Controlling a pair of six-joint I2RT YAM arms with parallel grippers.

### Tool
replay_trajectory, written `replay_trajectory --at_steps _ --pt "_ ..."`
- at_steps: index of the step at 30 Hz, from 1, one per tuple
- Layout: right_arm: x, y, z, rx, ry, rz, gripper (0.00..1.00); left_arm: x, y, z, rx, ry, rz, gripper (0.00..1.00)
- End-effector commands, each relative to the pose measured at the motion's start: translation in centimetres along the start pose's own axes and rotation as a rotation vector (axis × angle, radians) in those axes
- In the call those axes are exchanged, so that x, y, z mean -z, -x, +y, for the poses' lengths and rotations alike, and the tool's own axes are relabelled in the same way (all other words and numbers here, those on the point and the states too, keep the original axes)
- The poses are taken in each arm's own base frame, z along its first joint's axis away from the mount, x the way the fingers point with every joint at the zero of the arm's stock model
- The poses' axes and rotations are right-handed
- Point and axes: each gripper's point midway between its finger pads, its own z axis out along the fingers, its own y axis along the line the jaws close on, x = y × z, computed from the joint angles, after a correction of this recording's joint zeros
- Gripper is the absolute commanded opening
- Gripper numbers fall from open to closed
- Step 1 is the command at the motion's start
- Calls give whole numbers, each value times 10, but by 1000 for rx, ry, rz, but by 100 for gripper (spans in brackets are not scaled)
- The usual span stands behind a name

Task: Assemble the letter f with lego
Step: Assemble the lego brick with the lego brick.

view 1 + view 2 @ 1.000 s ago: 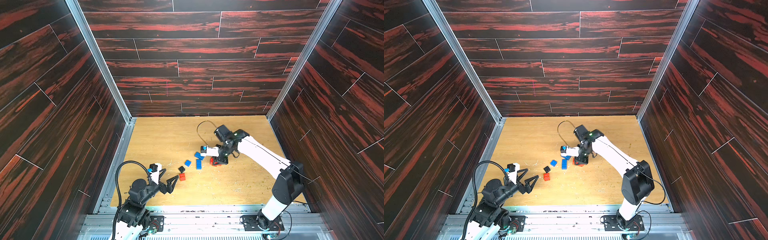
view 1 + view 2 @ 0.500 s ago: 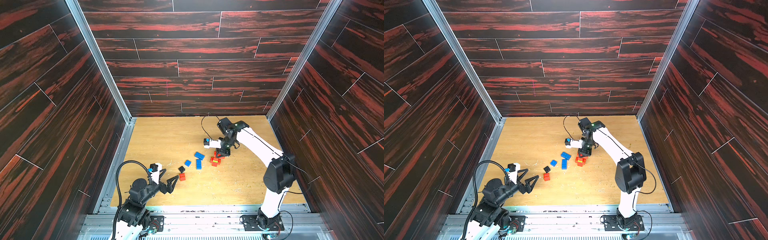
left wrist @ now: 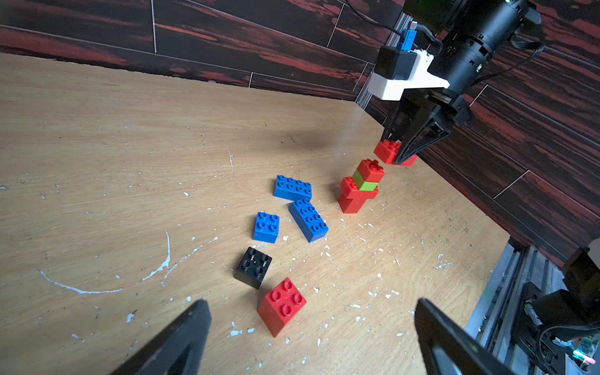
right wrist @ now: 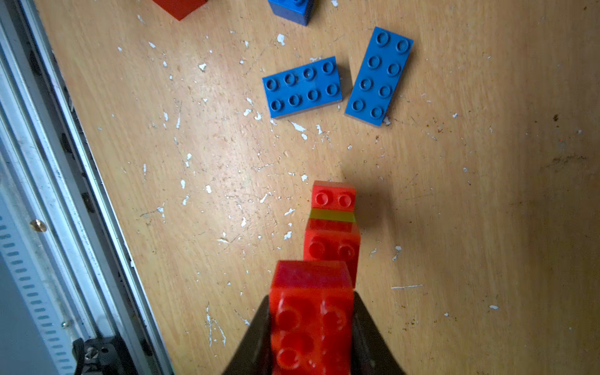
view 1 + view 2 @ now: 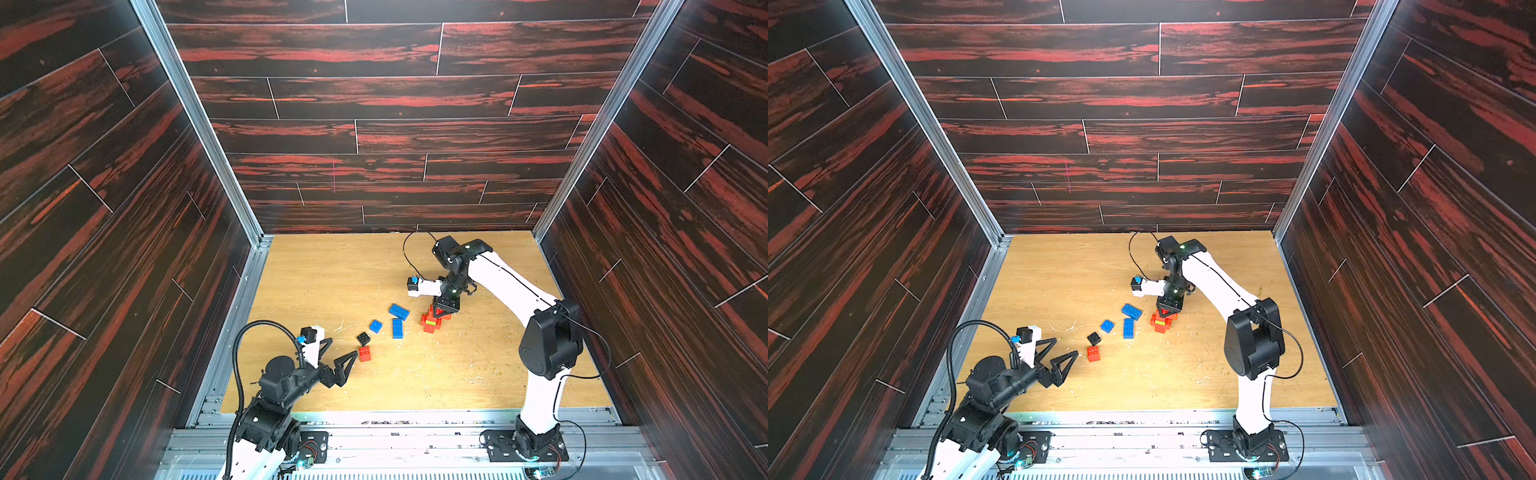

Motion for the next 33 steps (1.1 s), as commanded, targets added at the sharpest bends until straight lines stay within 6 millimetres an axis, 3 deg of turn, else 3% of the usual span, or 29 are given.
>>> replay_trajectory --at_steps 1,33 --pt "-3 -1 0 -30 19 3 12 -1 0 0 -1 -1 -2 100" --pt "-13 1 -13 -61 13 3 12 -1 0 1 0 1 -1 100"
